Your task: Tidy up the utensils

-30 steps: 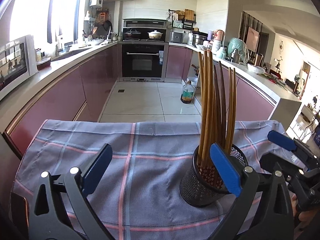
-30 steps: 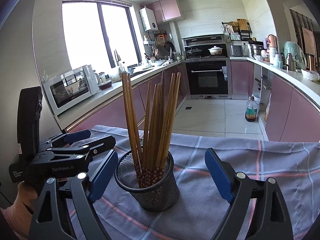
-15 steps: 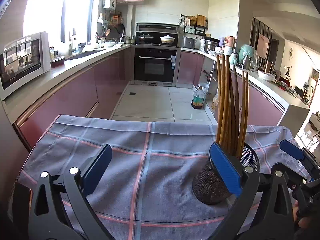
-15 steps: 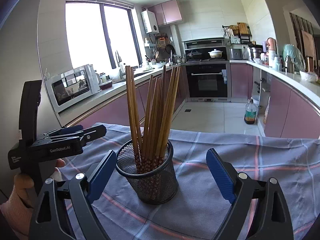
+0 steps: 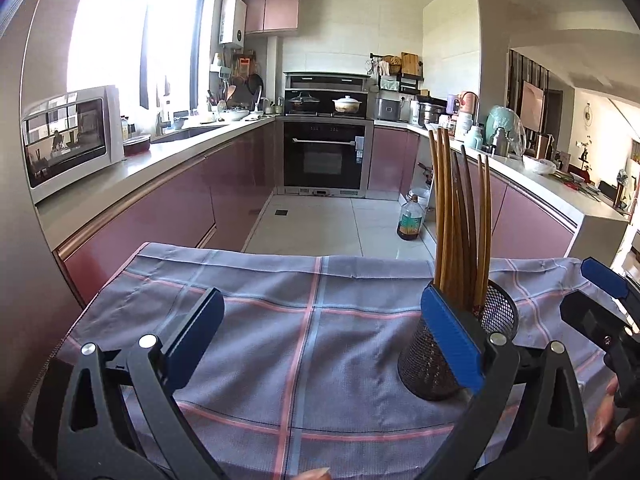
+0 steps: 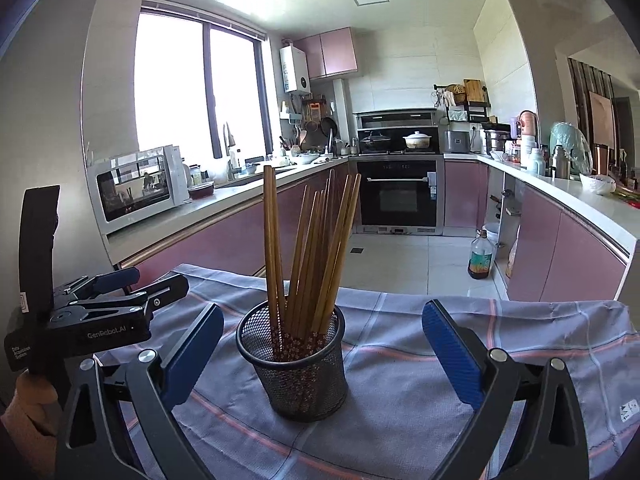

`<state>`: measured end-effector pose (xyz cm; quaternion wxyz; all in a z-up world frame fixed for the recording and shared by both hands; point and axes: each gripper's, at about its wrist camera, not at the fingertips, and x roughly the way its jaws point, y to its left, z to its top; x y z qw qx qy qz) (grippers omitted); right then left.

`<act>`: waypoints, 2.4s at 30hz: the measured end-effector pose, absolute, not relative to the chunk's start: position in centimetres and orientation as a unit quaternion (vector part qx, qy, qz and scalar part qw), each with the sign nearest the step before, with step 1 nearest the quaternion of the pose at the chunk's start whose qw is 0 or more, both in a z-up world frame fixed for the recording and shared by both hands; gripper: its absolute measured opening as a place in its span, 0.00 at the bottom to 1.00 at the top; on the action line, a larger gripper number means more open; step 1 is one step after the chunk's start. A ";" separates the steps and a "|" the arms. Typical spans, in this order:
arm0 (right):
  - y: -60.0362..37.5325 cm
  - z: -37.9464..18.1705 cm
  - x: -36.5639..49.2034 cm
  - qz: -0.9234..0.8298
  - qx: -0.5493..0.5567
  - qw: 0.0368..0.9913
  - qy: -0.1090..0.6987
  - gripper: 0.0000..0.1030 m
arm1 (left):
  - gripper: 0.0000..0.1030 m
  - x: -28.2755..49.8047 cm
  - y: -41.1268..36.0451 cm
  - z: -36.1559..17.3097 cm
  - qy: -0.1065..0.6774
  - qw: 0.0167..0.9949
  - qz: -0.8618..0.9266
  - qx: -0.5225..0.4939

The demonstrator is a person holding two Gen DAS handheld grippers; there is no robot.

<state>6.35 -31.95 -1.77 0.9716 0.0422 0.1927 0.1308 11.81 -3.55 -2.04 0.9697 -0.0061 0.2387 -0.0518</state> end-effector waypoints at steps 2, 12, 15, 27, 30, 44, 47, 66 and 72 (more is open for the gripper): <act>-31.8 -1.7 6.1 0.132 0.041 0.972 0.191 0.93 | 0.94 11.5 -3.5 -1.9 0.237 0.970 -0.053 -0.008; -31.2 -1.5 5.1 0.128 0.038 0.975 0.178 0.93 | 0.94 9.8 -4.2 -1.7 0.213 0.976 -0.048 0.008; -31.1 -1.6 4.7 0.124 0.035 0.976 0.174 0.93 | 0.94 9.3 -4.4 -1.6 0.206 0.977 -0.049 0.014; -30.3 -1.6 4.1 0.120 0.025 0.978 0.170 0.93 | 0.94 8.3 -4.5 -1.5 0.201 0.978 -0.051 0.017; -30.4 -1.5 4.0 0.118 0.026 0.979 0.167 0.93 | 0.94 8.2 -4.4 -1.5 0.199 0.979 -0.050 0.019; -30.6 -1.9 3.6 0.113 0.033 0.979 0.167 0.93 | 0.94 7.7 -4.3 -1.3 0.193 0.980 -0.047 0.025; -30.6 -1.9 3.6 0.112 0.033 0.979 0.166 0.93 | 0.94 7.6 -4.4 -1.3 0.192 0.980 -0.047 0.025; -30.6 -2.0 3.5 0.105 0.035 0.981 0.161 0.93 | 0.94 7.3 -4.6 -1.3 0.187 0.981 -0.043 0.026; -30.5 -1.9 3.4 0.103 0.036 0.981 0.159 0.93 | 0.94 7.0 -4.7 -1.3 0.187 0.981 -0.042 0.024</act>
